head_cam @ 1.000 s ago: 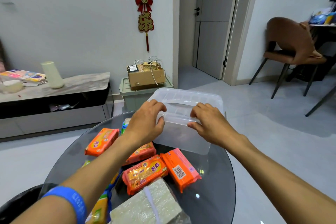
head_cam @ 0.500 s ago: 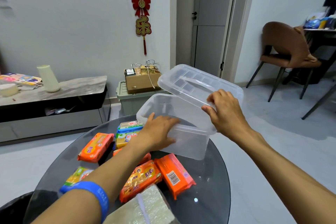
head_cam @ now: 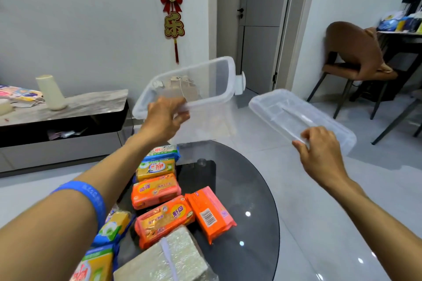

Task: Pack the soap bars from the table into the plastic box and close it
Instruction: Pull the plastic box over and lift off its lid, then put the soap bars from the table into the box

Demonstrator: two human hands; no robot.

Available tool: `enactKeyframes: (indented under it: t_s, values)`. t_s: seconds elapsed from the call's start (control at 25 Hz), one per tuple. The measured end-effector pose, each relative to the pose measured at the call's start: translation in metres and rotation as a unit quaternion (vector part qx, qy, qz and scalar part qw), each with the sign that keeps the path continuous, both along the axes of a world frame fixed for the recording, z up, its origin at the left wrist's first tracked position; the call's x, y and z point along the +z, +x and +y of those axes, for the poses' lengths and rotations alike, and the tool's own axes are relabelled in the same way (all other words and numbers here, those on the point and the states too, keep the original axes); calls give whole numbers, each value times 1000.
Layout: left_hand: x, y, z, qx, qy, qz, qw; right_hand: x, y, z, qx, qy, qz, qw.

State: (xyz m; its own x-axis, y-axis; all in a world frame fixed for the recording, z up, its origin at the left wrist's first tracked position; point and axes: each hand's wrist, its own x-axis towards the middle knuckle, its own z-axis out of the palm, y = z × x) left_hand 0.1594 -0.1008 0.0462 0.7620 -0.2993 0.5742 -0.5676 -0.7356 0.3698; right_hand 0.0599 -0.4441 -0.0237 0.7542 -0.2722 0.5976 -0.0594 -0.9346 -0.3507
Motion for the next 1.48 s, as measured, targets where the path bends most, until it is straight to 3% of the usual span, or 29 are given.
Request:
enactKeyframes:
  t_s: [0.24, 0.4, 0.72, 0.8, 0.84, 0.88, 0.96, 1.0, 1.08, 1.16, 1.2, 1.28, 1.48]
  values:
    - [20, -7, 13, 21, 29, -86, 996, -56, 7, 79, 126, -79, 108, 983]
    - [13, -7, 26, 10, 43, -87, 995, -76, 16, 120, 176, -134, 157, 963]
    - [-6, -4, 17, -24, 58, -75, 995, -91, 12, 119, 204, -128, 207, 948]
    - [-10, -4, 8, -38, 66, -74, 994, -92, 7, 114, 209, -70, 191, 957]
    - [-12, -4, 3, -44, 70, -71, 994, -89, 5, 111, 182, 11, 145, 972]
    - [-15, -5, -3, -49, 76, -69, 994, -82, 3, 107, 135, 128, 74, 980]
    - [-21, -7, -17, -56, 89, -65, 992, -54, 0, 93, 71, 295, -109, 946]
    - [-25, -8, -25, -58, 96, -60, 992, -37, -3, 86, 73, 266, -176, 945]
    - [-32, -11, -40, -61, 118, -48, 990, -4, -5, 79, 116, 24, -205, 972]
    - [-37, -14, -52, -64, 137, -32, 988, 18, -1, 85, 136, -186, -110, 967]
    - [-40, -15, -56, -66, 142, -25, 987, 24, 1, 89, 134, -229, -42, 963]
    - [-45, -17, -60, -71, 147, -21, 986, 28, 5, 95, 126, -234, 58, 962]
    - [-60, -17, -53, -36, 179, -46, 982, 12, 4, 92, 153, -169, 83, 970]
